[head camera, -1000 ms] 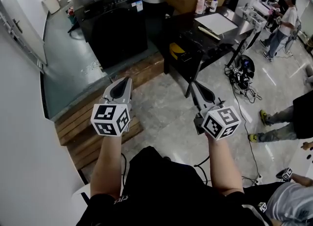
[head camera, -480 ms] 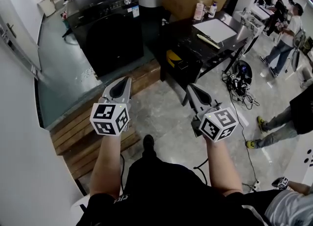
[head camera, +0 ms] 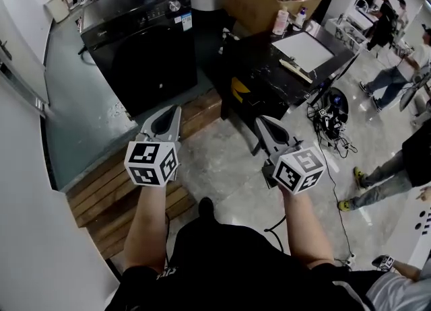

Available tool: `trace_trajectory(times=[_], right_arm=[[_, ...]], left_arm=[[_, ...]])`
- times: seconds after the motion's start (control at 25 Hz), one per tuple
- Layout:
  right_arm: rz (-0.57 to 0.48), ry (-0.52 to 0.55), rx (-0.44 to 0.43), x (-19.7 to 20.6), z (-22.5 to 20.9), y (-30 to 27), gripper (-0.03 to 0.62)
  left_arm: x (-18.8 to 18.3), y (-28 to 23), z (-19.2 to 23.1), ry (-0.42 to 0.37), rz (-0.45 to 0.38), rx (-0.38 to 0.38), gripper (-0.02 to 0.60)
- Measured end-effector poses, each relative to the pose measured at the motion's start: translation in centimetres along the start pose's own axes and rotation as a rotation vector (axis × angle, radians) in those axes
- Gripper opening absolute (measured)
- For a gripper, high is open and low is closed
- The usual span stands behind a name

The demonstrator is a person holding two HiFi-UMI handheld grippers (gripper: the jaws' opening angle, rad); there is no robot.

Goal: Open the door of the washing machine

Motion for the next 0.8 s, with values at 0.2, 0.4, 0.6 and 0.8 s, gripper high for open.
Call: trace_trajectory(times=[0.2,0.4,0.6,0.8], right_arm=[[0.019,0.012,0.003,-0.5,-1.2,-5.3,-0.005],[0.015,-0.003,0.005,-1.0,-1.9,-10.1,-0.005],[0.063,-0.052,-0.005,1.5,-1.6,-13.6,-0.005],[0.087,-0.053,-0.012,2.4,-2.5,-16.6,-0.005]], left_arm=[[-0.5,-3.1,4.3,0.023,0.002,-0.001,0.009],[-1.1,-5.4,7.7,0.01,0.023,0.016,0.009],[0.2,-7.5,8.2,-0.02,0.077,0.069,0.009],[0.1,-9.6,10.1,-0.019,0.09,0.067,0.009]])
Point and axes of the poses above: the fingertips, and each gripper's own axes: y backward along the fingers, z to its left, x out of its underside, the point moved 2 cm from there along y, backward along the fingers, and after that the axes turned 5 degrees about y, right-handed, at the moved point
